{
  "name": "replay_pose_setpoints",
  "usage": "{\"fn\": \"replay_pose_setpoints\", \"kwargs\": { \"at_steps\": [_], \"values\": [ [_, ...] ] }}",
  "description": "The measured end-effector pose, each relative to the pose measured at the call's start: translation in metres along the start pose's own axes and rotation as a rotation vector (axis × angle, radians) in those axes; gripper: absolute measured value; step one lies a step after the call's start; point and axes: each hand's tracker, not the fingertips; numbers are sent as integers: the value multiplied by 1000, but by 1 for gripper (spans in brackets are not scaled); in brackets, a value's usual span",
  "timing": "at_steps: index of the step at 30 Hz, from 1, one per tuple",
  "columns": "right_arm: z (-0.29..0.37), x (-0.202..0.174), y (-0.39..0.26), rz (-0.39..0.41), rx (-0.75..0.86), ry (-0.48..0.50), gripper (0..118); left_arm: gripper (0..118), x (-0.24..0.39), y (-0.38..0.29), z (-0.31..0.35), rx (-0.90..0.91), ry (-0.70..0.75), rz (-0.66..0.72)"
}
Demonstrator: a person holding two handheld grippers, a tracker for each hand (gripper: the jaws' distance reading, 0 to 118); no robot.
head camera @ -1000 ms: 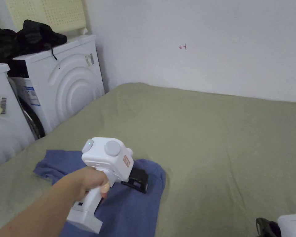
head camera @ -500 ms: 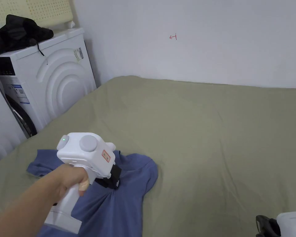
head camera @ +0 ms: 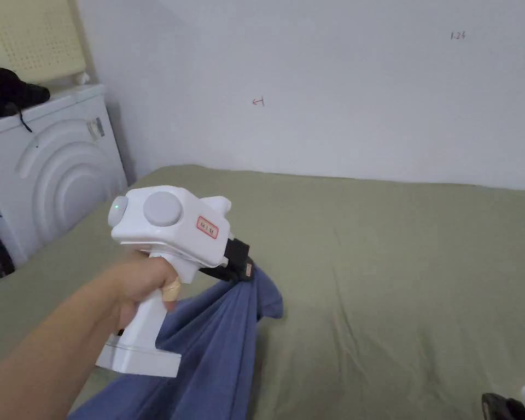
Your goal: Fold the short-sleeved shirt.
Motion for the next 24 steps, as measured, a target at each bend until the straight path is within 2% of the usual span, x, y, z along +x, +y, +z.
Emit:
{"fn": "replay_pose_setpoints", "kwargs": {
  "at_steps": [4, 7, 12, 15, 19, 21, 24],
  "values": [
    [26, 53, -2, -51, -6, -120, 0, 3, 96, 26, -27, 12, -98, -158],
    [41, 96, -6, -71, -31, -246, 0, 3, 178, 33, -54, 11, -243, -246],
    [62, 152, -19, -153, -60, -367, 0, 3, 295, 30, -103, -68, -438, -376],
    [79, 176, -25, -190, -70, -432, 0, 3, 355, 7, -129, -139, -553, -441],
    [95, 196, -35, -227, -86, -475, 0, 3, 400, -46, -168, -262, -629, -469],
    [97, 201, -40, -230, -95, -488, 0, 3, 407, -73, -187, -312, -614, -481],
    [96, 202, -45, -246, -105, -493, 0, 3, 405, -107, -212, -388, -625, -418]
  ]
}}
